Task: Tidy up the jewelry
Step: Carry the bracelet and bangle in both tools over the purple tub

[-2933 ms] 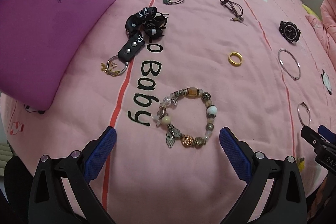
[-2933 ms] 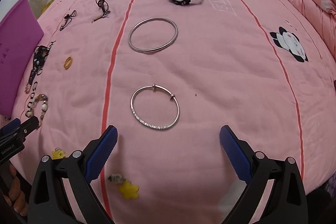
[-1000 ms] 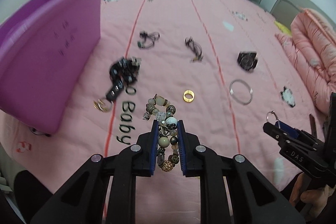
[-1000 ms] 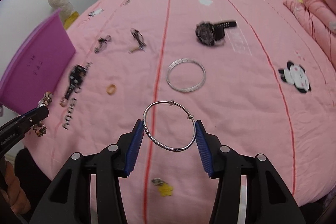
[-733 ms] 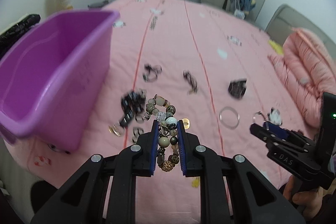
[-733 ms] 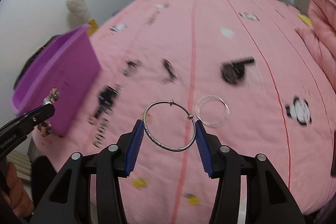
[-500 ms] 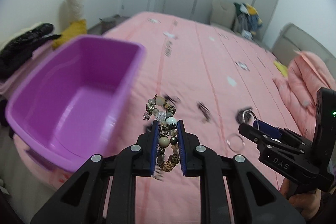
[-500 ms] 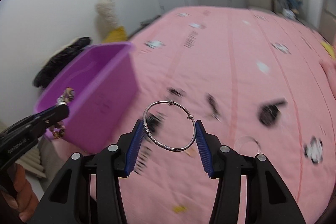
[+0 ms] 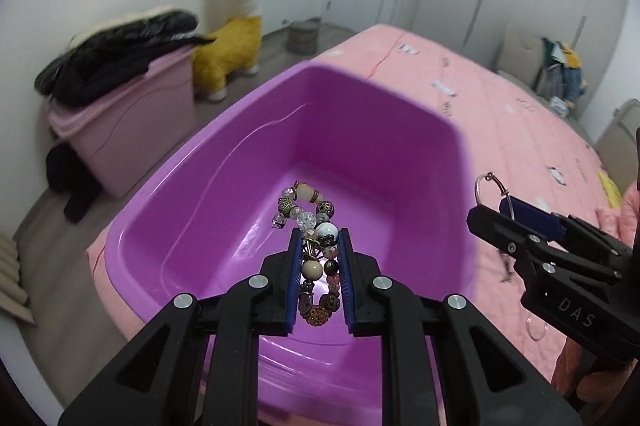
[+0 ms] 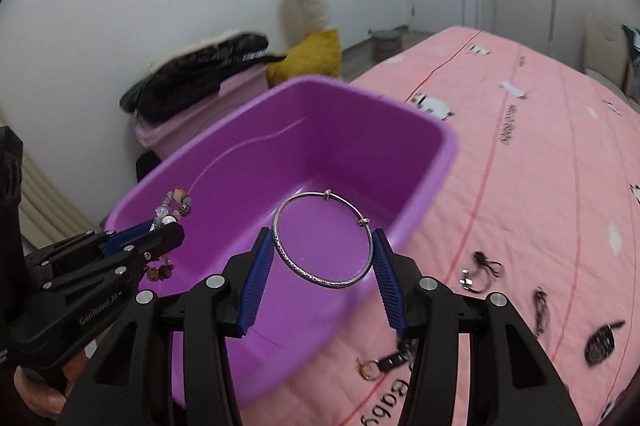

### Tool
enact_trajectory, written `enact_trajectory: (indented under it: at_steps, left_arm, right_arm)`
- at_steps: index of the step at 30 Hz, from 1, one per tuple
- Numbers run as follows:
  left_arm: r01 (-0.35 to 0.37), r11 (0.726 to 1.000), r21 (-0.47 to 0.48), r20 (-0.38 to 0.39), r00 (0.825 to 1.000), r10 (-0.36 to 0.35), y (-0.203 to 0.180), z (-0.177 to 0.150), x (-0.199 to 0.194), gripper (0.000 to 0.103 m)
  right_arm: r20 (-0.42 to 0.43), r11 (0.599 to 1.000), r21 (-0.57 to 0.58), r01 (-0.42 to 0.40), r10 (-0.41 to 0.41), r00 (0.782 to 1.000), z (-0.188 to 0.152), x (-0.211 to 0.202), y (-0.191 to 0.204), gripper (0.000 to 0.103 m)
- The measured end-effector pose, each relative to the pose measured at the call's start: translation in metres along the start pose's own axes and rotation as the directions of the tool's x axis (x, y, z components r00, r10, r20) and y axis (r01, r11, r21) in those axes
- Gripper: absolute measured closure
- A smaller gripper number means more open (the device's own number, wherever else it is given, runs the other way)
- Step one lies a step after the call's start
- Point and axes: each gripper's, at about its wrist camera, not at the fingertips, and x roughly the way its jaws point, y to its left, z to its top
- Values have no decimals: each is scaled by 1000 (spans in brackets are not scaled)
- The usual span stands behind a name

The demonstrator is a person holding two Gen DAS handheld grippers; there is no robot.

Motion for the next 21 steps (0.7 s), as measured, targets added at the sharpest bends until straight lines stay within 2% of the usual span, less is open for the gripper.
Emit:
enact_trajectory:
  at_steps: [4, 11, 17, 21]
  left_arm:
    - [-20, 999, -33, -49, 999, 19, 14, 0, 21, 86]
    - [-44, 997, -70, -140, 990, 34, 25, 0, 53, 86]
    - [-72, 996, -59, -175, 983, 61, 25, 2, 60, 86]
    - [-85, 994, -63, -184, 980, 72, 27, 3, 61, 82]
  right_arm:
    - [-84, 999, -35, 6, -9, 996, 13, 41, 7, 55]
    - [-219, 994, -107, 32, -55, 974, 17, 92, 16, 55]
    - [-233, 978, -182, 99, -141, 962, 21, 109, 23, 55]
    - [-241, 974, -189, 123, -167, 956, 25, 116, 21, 54]
